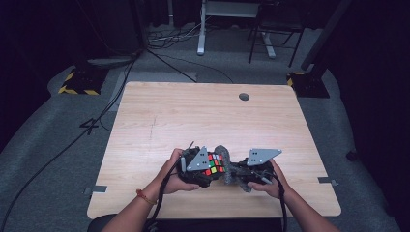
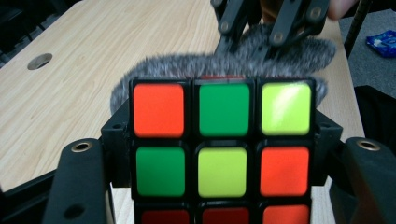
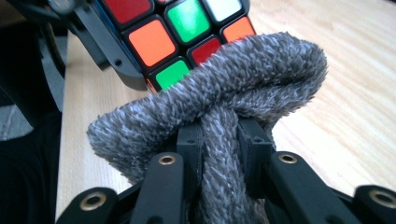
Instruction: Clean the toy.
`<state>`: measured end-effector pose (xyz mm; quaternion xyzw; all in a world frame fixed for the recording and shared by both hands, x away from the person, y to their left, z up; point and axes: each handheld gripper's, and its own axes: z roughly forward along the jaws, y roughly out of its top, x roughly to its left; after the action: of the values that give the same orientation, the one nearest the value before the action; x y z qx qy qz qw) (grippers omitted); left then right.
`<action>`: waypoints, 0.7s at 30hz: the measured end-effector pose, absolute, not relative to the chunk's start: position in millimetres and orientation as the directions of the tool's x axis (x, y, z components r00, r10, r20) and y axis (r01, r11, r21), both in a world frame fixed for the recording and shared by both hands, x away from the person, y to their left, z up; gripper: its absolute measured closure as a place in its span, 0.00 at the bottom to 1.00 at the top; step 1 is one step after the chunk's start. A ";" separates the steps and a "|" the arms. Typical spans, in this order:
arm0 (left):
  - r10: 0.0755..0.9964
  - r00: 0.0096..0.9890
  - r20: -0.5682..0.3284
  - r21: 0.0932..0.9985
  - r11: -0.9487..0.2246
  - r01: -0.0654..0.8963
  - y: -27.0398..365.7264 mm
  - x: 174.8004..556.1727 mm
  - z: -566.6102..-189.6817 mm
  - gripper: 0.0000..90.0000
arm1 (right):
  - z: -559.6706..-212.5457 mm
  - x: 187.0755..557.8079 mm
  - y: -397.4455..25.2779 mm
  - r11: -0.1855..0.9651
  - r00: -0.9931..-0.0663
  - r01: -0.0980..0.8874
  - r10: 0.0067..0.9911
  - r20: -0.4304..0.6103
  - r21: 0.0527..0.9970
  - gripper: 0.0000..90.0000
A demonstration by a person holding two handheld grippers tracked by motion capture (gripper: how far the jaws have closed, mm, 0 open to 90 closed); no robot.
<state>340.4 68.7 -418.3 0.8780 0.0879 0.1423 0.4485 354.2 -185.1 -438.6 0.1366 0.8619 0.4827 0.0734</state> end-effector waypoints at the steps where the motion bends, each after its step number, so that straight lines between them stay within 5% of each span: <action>1: 0.280 0.945 0.171 0.812 -0.584 0.026 69.1 340.8 -418.4 0.37 | -437.3 354.4 -186.4 0.487 -0.953 0.163 0.302 0.009 0.858 0.83; 9: 0.284 0.929 0.236 0.754 -0.657 0.009 61.1 335.2 -423.7 0.37 | -431.9 354.6 -192.7 0.442 -0.958 0.156 0.285 0.027 0.883 0.83; 16: 0.282 0.924 0.257 0.694 -0.720 0.026 51.6 337.1 -432.8 0.37 | -417.5 340.2 -184.3 0.465 -0.952 0.093 0.300 -0.057 0.880 0.83; 21: 0.268 0.929 0.256 0.675 -0.738 0.026 41.3 336.8 -436.2 0.37 | -414.3 326.4 -163.8 0.588 -0.936 0.025 0.298 -0.188 0.809 0.83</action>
<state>336.8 41.3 -436.2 0.9163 0.0803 0.1708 0.3532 326.4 -163.8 -414.3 0.0919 0.8776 0.4446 0.1538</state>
